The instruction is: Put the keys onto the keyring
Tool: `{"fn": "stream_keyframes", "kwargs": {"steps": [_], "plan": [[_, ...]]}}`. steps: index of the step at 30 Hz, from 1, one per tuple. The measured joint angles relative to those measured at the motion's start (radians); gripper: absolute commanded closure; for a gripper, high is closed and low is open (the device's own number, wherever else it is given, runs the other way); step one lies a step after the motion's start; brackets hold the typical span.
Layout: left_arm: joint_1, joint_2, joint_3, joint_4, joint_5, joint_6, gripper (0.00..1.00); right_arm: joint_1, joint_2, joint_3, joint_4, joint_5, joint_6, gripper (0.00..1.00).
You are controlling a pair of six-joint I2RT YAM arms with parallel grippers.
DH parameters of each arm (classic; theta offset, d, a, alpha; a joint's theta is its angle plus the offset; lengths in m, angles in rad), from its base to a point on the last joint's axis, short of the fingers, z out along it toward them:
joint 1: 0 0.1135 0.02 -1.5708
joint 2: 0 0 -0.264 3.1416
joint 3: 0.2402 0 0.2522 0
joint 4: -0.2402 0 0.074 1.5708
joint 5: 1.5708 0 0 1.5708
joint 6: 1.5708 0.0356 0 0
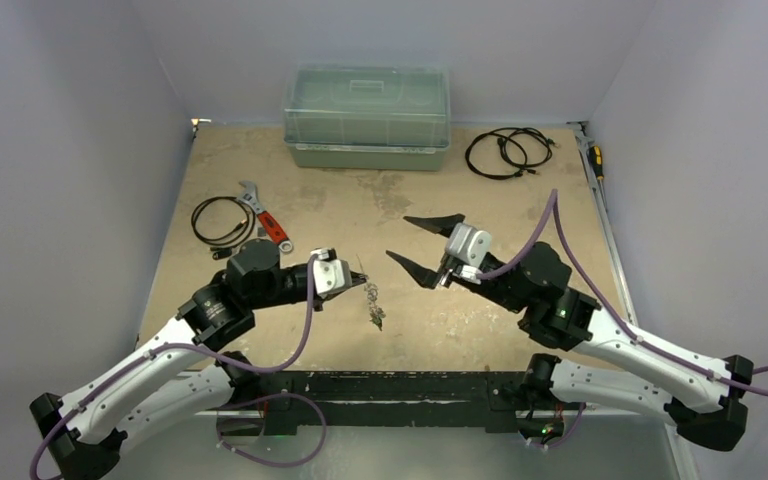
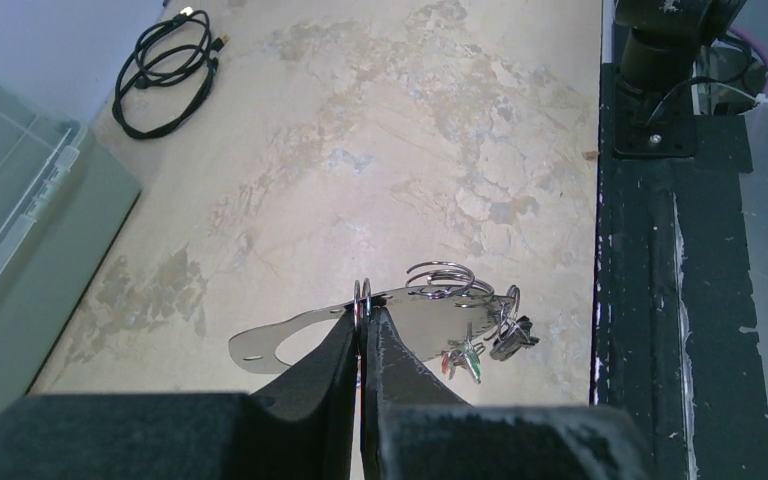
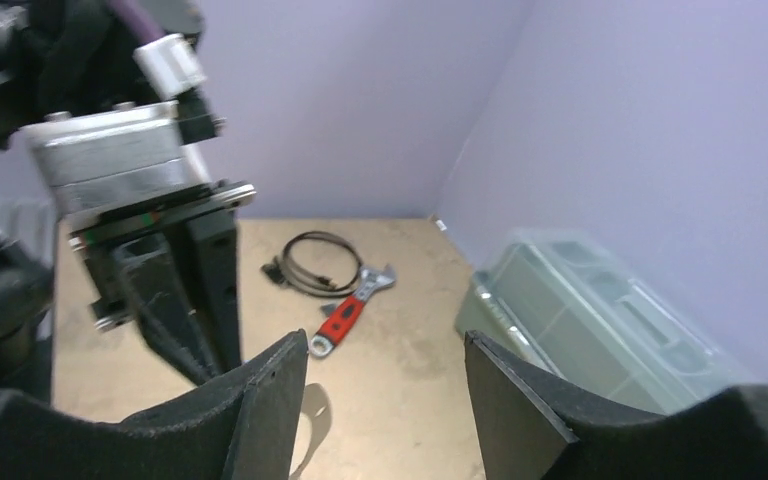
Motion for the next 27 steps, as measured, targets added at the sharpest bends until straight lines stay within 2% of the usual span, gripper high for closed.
{"fn": "stream_keyframes", "kwargs": {"steps": [9, 16, 22, 27], "plan": [[0.0, -0.028, -0.021, 0.036, 0.047, -0.006, 1.0, 0.0, 0.003, -0.064, 0.177, 0.252, 0.025, 0.32], [0.0, -0.038, -0.028, 0.033, 0.106, -0.01, 1.0, -0.024, 0.146, -0.023, 0.174, 0.357, 0.076, 0.3], [0.0, -0.022, -0.024, 0.024, 0.11, -0.048, 1.0, -0.128, 0.319, 0.114, 0.064, 0.322, 0.185, 0.27], [0.0, 0.018, 0.005, -0.023, 0.121, -0.114, 1.0, -0.208, 0.454, 0.268, -0.043, 0.18, 0.266, 0.24]]}}
